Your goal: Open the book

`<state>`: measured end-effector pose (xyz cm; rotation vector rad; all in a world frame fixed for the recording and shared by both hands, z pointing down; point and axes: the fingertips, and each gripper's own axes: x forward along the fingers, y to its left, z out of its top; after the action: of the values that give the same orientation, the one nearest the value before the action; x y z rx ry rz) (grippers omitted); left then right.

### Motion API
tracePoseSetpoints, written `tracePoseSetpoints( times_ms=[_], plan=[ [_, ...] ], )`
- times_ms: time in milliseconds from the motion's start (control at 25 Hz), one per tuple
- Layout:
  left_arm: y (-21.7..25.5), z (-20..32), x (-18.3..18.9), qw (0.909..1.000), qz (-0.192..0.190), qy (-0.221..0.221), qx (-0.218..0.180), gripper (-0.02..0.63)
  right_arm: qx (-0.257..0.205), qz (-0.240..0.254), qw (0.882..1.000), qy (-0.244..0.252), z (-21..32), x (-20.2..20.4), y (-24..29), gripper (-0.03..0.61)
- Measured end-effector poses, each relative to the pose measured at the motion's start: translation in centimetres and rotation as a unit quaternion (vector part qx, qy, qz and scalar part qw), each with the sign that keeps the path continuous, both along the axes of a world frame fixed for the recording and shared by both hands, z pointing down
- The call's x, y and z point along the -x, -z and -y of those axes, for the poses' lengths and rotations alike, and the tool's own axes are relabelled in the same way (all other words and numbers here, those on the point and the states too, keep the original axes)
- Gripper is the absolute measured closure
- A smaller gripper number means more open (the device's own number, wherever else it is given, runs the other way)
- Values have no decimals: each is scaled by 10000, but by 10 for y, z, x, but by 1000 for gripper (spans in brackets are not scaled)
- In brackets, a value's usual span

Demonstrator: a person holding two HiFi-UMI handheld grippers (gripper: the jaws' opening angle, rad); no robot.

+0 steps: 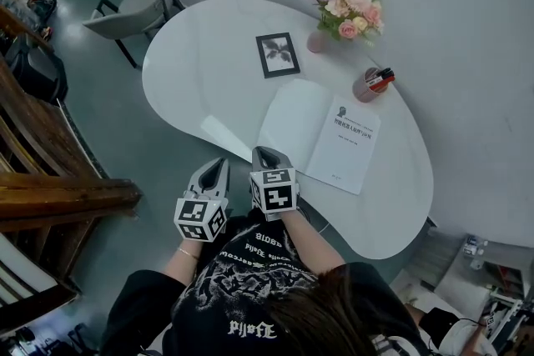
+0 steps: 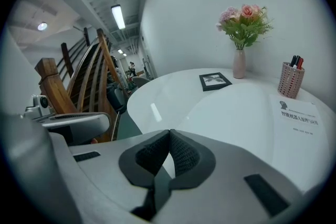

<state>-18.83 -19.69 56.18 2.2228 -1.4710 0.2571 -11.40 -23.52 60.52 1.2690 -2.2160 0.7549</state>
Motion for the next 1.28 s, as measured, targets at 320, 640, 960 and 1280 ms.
tracePoseSetpoints(
  times_ms=[320, 640, 960, 1280],
  plan=[
    [-2, -1, 6, 10000, 41, 6, 50, 589, 177, 22, 9998, -58, 4, 6, -16, 551],
    [-2, 1, 8, 9999, 75, -57, 52, 589, 375, 151, 9991, -120, 7, 11, -27, 551],
    [0, 4, 5, 9999, 58, -116, 6, 589, 380, 256, 9989, -136, 9, 14, -25, 549],
    [1, 4, 2, 9999, -9, -144, 0, 589, 413, 690, 9966, 157, -1, 27, -15, 451]
  ],
)
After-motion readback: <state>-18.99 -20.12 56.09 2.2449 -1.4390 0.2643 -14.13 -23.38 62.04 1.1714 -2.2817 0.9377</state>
